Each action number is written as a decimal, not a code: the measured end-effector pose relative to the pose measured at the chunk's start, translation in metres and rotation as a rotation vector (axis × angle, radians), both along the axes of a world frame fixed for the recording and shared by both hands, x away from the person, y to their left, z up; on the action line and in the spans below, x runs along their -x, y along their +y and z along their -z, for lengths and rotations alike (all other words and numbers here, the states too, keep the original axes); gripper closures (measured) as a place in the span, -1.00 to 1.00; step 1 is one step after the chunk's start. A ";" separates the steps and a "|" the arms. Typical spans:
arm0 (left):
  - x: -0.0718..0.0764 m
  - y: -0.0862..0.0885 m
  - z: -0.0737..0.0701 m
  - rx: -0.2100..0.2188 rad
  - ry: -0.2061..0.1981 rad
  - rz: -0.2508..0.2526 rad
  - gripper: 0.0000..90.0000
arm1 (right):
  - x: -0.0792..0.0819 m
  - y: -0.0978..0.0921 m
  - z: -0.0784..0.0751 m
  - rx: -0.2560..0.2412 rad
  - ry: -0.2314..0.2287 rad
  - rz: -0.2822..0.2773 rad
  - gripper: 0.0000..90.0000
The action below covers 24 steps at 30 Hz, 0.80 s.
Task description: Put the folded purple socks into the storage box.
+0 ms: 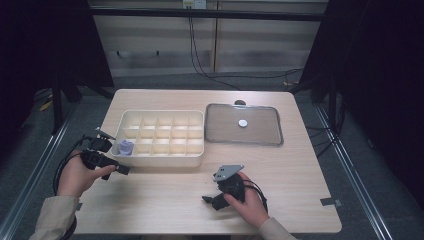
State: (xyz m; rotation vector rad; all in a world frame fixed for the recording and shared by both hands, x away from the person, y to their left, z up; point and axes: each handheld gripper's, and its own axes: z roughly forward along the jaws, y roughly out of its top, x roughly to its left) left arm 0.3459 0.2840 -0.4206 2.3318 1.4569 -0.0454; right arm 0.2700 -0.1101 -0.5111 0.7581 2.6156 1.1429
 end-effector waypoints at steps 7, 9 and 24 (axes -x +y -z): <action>0.003 0.001 0.007 0.016 0.001 -0.002 -0.31 | 0.000 0.000 0.000 0.001 0.000 -0.001 -0.71; 0.004 0.001 0.009 0.019 -0.001 -0.006 -0.31 | 0.000 0.000 0.000 0.000 0.000 0.000 -0.71; 0.009 0.000 0.021 0.038 -0.007 -0.003 -0.31 | 0.000 0.000 0.000 -0.001 0.000 0.000 -0.71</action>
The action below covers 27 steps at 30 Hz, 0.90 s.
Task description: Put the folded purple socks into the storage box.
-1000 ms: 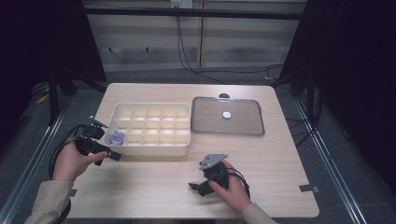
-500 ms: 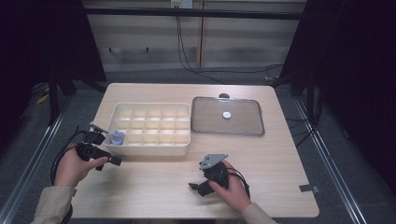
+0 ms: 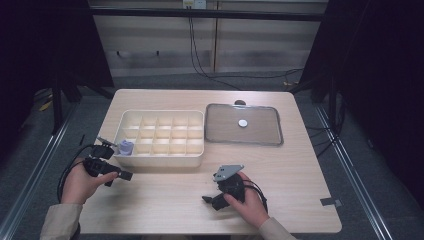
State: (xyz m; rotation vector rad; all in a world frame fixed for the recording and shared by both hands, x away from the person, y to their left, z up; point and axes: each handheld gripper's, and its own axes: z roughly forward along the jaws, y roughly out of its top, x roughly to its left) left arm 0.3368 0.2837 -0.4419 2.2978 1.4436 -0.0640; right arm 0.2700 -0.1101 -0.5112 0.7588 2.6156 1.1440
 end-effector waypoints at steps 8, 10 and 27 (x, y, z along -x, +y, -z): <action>0.002 -0.002 0.008 0.008 -0.001 0.010 -0.31 | 0.000 0.000 0.000 0.000 0.000 0.000 -0.71; 0.003 -0.002 0.010 0.009 -0.004 0.014 -0.31 | 0.000 0.000 0.000 0.000 0.000 0.000 -0.71; 0.008 -0.007 0.019 0.013 -0.052 0.032 -0.31 | 0.000 0.000 0.000 0.000 0.000 -0.001 -0.71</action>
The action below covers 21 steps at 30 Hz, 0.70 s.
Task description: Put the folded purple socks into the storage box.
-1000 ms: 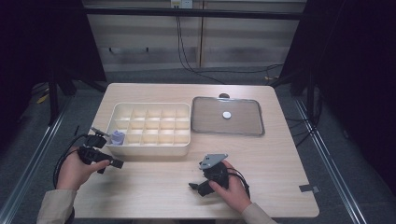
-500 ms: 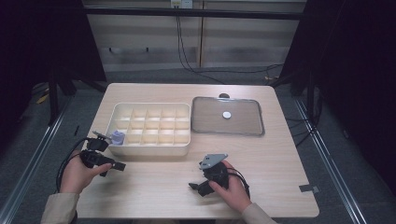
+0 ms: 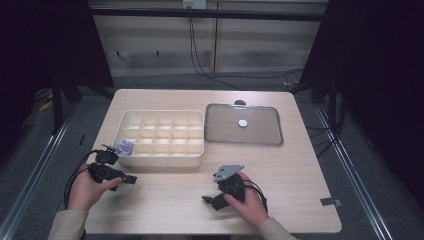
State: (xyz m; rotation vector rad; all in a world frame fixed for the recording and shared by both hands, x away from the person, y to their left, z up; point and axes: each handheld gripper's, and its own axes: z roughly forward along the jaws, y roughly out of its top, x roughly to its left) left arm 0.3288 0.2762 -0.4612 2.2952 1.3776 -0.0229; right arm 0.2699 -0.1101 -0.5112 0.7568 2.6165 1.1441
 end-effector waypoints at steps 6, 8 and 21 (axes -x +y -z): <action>0.003 -0.003 0.006 -0.003 -0.009 0.017 -0.33 | 0.000 0.000 0.000 0.000 0.001 0.001 -0.71; 0.004 -0.004 0.006 -0.006 -0.026 0.025 -0.33 | 0.000 0.000 0.000 0.000 0.001 0.001 -0.71; 0.011 -0.010 0.017 0.004 -0.088 0.080 -0.38 | 0.000 0.000 0.000 0.000 0.001 0.000 -0.71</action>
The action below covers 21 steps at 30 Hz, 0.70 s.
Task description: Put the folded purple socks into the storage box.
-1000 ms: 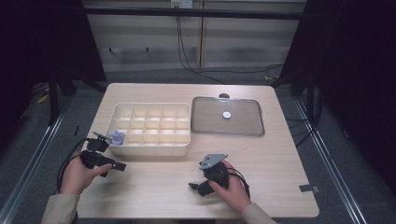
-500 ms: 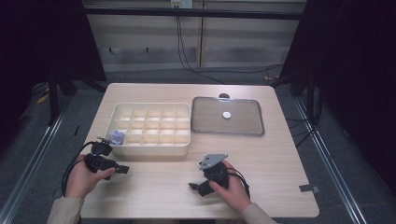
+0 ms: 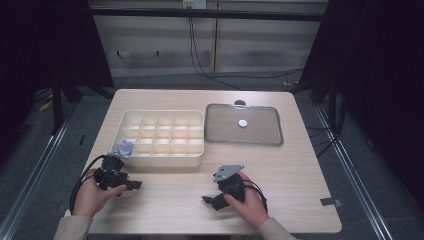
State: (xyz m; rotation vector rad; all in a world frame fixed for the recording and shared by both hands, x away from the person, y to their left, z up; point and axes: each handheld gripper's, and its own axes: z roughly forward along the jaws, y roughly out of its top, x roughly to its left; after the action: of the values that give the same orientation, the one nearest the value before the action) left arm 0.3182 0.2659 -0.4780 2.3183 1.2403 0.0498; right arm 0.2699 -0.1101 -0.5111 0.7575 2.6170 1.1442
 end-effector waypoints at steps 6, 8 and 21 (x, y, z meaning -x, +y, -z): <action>0.006 0.000 0.004 0.001 -0.067 0.015 -0.45 | 0.000 0.000 0.000 0.000 0.001 0.001 -0.71; 0.008 -0.003 0.006 -0.002 -0.091 0.024 -0.50 | 0.000 0.000 0.000 0.000 0.000 0.000 -0.71; 0.022 -0.008 0.014 -0.051 -0.206 0.071 -0.66 | 0.000 0.000 0.000 0.000 0.001 0.000 -0.71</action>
State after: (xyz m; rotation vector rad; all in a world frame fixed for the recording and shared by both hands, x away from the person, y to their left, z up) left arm 0.2959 0.2574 -0.4925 2.3306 1.0650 0.2912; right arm 0.2698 -0.1100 -0.5112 0.7584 2.6171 1.1444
